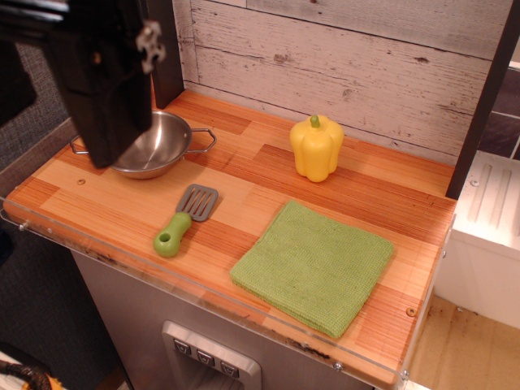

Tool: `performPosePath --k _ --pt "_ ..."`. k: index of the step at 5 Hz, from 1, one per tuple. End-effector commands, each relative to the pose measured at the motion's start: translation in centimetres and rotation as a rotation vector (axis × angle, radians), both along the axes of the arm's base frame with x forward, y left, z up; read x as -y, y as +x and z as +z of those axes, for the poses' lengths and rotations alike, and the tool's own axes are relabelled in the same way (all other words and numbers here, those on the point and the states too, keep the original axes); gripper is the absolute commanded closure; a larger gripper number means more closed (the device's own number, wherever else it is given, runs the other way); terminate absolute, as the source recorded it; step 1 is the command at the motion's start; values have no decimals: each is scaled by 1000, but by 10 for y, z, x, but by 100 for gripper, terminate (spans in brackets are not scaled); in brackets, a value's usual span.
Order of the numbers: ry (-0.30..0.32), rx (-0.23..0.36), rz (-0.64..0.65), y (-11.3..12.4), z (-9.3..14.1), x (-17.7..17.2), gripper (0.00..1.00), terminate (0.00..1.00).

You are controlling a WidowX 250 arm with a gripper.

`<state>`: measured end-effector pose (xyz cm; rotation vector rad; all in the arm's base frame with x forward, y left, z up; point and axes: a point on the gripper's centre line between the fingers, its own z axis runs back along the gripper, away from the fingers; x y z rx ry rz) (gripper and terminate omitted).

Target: Put the green spatula on the green cloth.

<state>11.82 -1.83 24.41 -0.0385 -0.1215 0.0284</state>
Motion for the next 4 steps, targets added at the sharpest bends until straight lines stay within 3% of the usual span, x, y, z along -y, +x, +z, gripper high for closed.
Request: performPosePath --k 1,2,4 --pt "0 0 0 0 0 0 0 0" --pt "20 -2 37 20 -7 -36 0 0" --pt "110 57 85 56 -20 -105 0 0"
